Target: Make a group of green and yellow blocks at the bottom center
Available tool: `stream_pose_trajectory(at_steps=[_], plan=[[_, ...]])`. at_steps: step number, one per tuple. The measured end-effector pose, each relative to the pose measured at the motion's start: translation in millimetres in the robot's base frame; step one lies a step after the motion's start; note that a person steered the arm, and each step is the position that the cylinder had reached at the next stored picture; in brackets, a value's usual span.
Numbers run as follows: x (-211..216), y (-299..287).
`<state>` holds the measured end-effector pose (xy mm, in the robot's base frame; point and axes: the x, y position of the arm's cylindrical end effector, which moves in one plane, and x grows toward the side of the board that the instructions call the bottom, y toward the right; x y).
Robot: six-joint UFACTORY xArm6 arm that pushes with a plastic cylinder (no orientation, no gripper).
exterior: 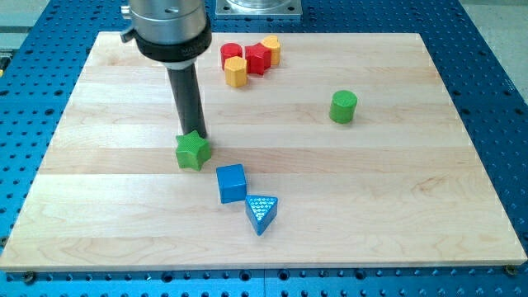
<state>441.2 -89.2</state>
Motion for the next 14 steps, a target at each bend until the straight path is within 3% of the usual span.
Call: stream_pose_trajectory(at_steps=[1,2,3,4,6,7,8,9,10,11,13,14], plan=[[30.3,22.6],[-20.7,7.3],[6.6,-38.1],[47.9,1.2],[80.1,31.2],[26.6,50.1],[-7.2,185.8],[19.5,282.9],[-46.8,284.6],[-71.5,265.3],[20.1,125.3],[-36.9,183.1]])
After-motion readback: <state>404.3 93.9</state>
